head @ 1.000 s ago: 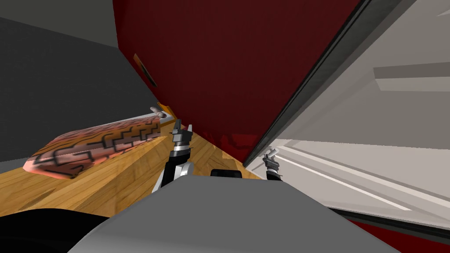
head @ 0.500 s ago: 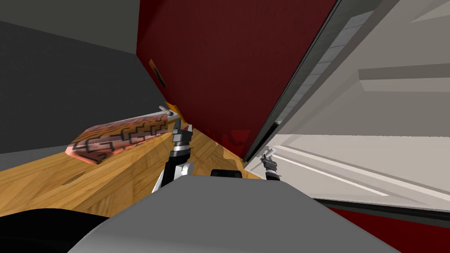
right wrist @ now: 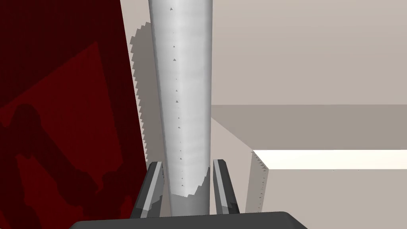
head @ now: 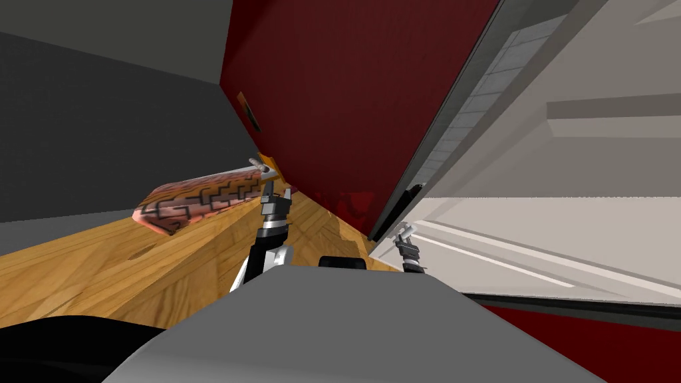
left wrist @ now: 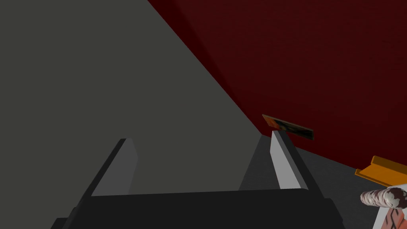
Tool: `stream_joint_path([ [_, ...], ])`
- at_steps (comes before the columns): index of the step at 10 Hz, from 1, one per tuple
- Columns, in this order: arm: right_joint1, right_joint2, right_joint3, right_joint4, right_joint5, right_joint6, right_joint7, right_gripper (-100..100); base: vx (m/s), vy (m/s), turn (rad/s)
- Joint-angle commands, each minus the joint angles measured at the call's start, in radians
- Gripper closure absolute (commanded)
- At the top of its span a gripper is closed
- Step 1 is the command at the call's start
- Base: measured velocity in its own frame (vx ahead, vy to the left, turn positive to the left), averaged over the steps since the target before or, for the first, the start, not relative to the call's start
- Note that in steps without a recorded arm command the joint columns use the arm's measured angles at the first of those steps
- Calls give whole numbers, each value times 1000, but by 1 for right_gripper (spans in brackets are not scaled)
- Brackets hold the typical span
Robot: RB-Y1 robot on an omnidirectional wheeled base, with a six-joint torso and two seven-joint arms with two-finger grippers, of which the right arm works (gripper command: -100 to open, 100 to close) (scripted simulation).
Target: Pull the door open
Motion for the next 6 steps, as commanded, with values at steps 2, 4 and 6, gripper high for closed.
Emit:
stream_joint_path([
  [2,22,-25,36,-7,17,-18,-29,100,-232,-13,95],
  [4,33,-41,55,-12,27,-30,-46,100,-232,-22,101],
  [6,40,-50,69,-12,33,-40,-57,100,-121,-11,83],
])
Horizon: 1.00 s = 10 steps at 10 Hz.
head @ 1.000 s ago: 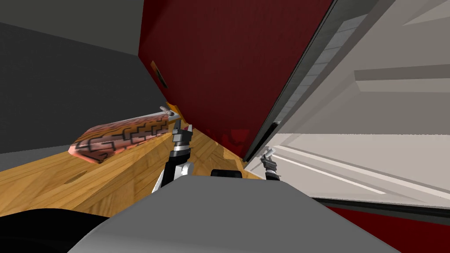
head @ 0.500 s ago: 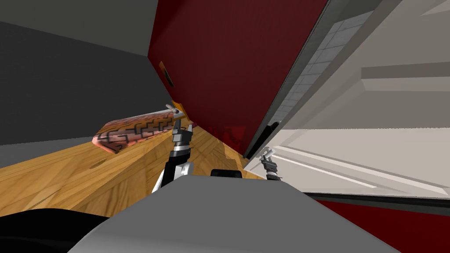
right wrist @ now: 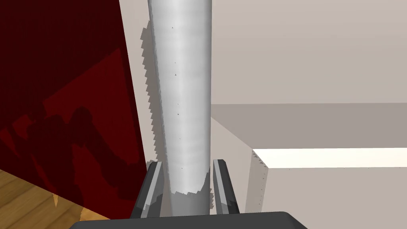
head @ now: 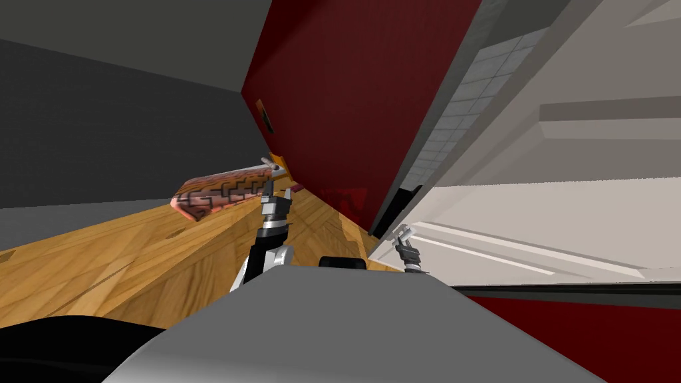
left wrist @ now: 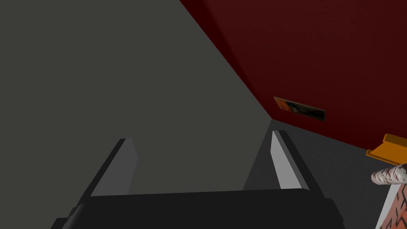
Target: Pull the door open
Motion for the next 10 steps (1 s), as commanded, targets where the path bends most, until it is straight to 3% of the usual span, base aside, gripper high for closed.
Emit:
stream_joint_path([
  [1,6,-13,18,6,9,-21,-20,100,-209,-21,160],
  [6,33,-59,71,17,37,-82,-74,100,-236,-26,112],
  [7,25,-54,64,20,34,-75,-68,100,-107,-11,24],
  [10,36,-77,95,39,50,-114,-101,100,-205,-33,147],
])
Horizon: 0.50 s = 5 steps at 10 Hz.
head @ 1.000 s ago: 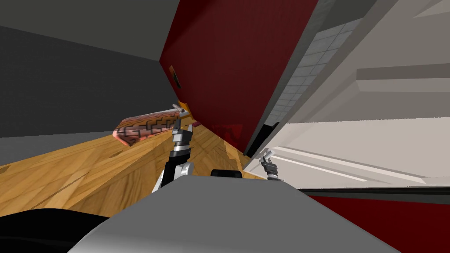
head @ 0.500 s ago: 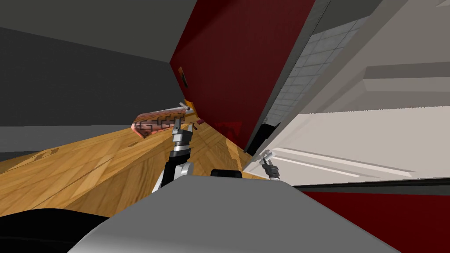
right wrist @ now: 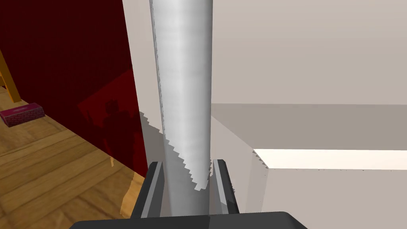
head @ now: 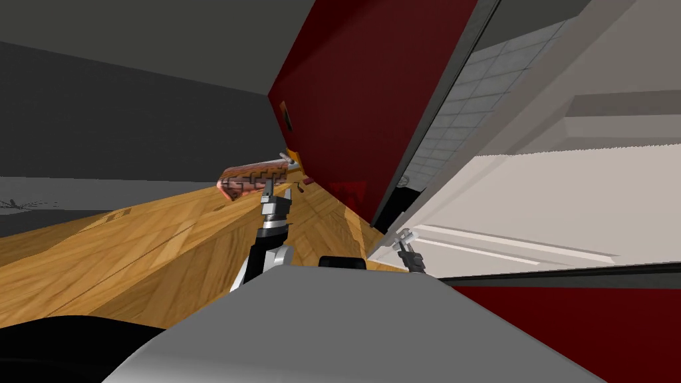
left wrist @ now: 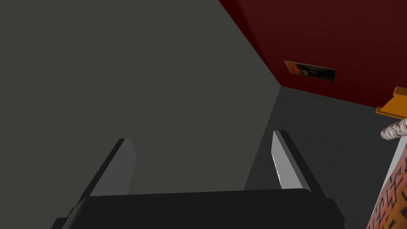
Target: Pull the door open
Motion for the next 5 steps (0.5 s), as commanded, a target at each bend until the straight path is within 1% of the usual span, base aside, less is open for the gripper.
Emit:
stream_joint_path([
  [1,10,-13,21,14,11,-24,-22,100,-256,-79,138],
  [3,15,-29,39,26,20,-50,-43,100,-251,-28,143],
  [4,16,-33,45,30,23,-58,-49,100,-264,-38,96],
  [5,15,-31,39,21,21,-48,-42,100,-110,-10,16],
])
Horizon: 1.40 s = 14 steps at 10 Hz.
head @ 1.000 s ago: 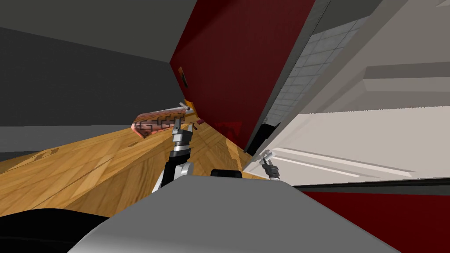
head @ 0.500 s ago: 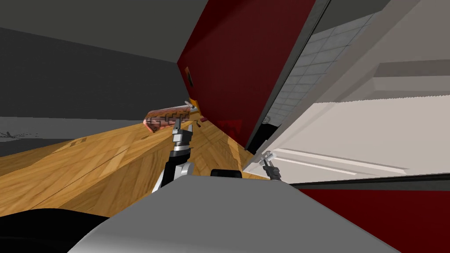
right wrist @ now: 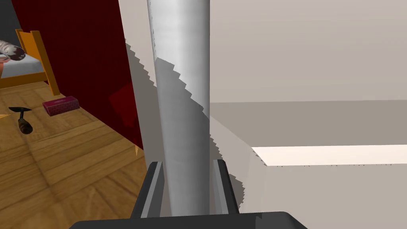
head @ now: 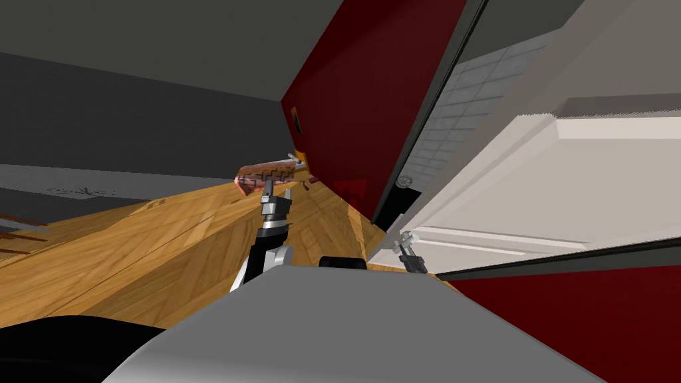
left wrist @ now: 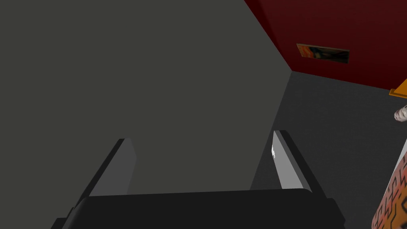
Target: Pull the door open
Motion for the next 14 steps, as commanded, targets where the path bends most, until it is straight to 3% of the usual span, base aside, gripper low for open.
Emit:
stream_joint_path([
  [1,-3,-5,6,11,6,-12,-11,100,-173,-21,118],
  [7,-15,-28,33,60,29,-60,-57,100,-217,-47,148],
  [10,-19,-32,35,67,32,-67,-64,100,-163,-23,69],
  [14,-24,-41,53,99,41,-97,-88,100,-170,-43,136],
])
